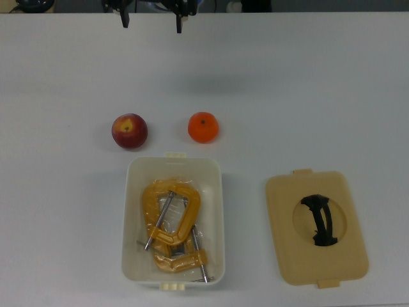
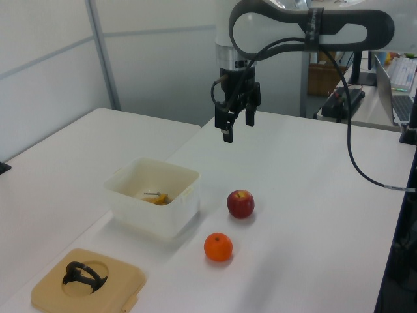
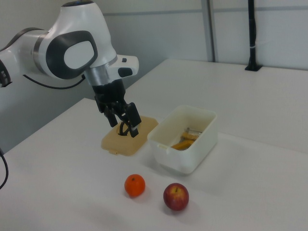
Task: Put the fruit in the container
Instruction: 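Lower the gripper onto the orange and close on it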
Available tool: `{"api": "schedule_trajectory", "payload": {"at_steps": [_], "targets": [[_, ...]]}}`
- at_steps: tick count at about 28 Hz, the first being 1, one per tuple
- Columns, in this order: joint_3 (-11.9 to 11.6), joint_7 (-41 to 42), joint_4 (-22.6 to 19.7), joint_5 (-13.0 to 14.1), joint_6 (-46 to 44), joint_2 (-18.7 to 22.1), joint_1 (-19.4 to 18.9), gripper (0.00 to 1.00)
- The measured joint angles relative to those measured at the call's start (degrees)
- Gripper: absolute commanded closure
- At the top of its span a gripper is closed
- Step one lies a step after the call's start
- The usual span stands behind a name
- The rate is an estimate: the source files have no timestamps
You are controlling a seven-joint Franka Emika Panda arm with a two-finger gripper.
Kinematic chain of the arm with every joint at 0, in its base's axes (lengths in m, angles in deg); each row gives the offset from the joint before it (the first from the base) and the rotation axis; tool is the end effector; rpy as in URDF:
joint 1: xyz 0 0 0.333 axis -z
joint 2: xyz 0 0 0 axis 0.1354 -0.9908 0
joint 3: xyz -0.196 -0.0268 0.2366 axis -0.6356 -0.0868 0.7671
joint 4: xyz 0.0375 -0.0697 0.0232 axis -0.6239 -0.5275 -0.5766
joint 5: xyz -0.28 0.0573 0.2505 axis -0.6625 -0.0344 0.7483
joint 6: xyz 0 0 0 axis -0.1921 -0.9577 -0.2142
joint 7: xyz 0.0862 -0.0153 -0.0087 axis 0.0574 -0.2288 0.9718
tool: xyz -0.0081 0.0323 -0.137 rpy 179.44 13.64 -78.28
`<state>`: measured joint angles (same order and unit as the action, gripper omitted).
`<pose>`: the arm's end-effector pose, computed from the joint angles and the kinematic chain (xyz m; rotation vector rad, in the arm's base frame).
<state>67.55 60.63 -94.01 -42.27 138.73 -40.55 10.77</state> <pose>0.5508 0.0033 0.5777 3.1262 -0.1721 0.0503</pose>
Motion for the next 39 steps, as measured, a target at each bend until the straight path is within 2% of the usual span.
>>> {"api": "schedule_trajectory", "payload": {"at_steps": [8, 13, 21, 27, 33, 39], "targets": [[0.0, 0.3, -0.2, 0.0, 0.0, -0.5, 0.0, 0.0], [0.3, 0.8, -2.9, 0.0, 0.2, -1.9, -0.3, 0.0], [1.0, 1.3, -13.8, 0.0, 13.5, -5.3, -2.1, 0.0], [2.7, 5.5, -22.1, 0.0, 24.1, -7.7, -2.3, 0.0], [5.6, 6.4, -23.3, -0.4, 30.9, -12.3, -2.5, 0.0], [7.1, 5.4, -21.9, -2.9, 35.6, -17.4, -2.8, 0.0]]}}
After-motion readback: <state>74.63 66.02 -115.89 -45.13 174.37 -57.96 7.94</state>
